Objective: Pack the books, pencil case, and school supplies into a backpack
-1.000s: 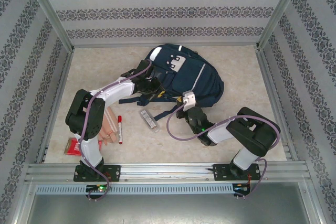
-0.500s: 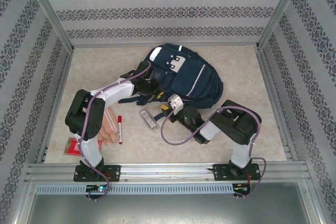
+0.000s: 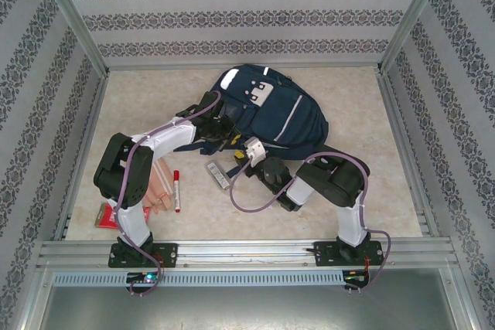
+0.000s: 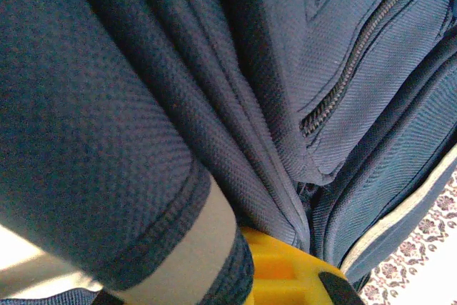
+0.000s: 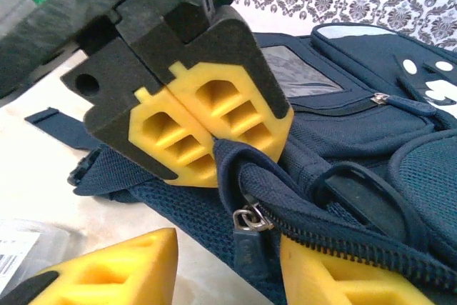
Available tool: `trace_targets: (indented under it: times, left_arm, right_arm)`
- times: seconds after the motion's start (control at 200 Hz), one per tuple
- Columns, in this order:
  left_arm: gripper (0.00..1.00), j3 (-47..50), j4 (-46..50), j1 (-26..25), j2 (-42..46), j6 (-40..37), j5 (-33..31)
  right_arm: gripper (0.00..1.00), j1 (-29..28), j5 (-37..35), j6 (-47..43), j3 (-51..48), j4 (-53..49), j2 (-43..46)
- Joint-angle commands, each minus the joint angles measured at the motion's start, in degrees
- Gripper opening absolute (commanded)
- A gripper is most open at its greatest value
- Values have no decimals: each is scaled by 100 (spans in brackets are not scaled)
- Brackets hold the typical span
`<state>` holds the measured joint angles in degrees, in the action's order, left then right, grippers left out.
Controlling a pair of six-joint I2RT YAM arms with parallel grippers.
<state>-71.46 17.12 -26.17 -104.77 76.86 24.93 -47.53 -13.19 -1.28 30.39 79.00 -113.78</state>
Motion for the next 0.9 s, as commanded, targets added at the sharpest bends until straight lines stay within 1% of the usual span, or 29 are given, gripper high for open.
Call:
trace_targets:
  times: [0.0, 0.235, 0.28, 0.35, 0.44, 0.515, 0.55, 0.66, 0.755, 0.894]
  left_arm:
    - [0, -48, -280, -159, 353, 538, 602]
    - [0, -70, -341, -219, 291, 602, 633]
    - [0, -72, -358, -222, 287, 601, 628]
    - [0, -66, -367, -215, 287, 598, 615]
    - [0, -75, -399, -224, 265, 611, 625]
    - [0, -75, -412, -220, 250, 603, 637]
    - [0, -70, -412, -220, 245, 610, 638]
    - [0, -61, -420, -216, 234, 619, 663]
    - [0, -72, -414, -220, 241, 620, 646]
    - [0, -66, -394, -222, 254, 608, 662]
  right_arm:
    - [32, -20, -337, 284, 238, 45, -247]
    - [26, -71, -687, 591, 367, 45, -457]
    - [25, -81, -600, 600, 309, 45, -469]
    - [17, -103, -384, 621, 181, 45, -467]
    - [12, -158, -92, 608, -7, 45, -440]
    - [11, -184, 59, 585, -117, 50, -368]
    - [12, -200, 54, 585, -156, 45, -317]
    - [24, -204, -199, 617, -183, 45, -264]
    - [29, -187, -412, 725, -127, 45, -306]
    - [43, -177, -587, 731, 16, 45, -334]
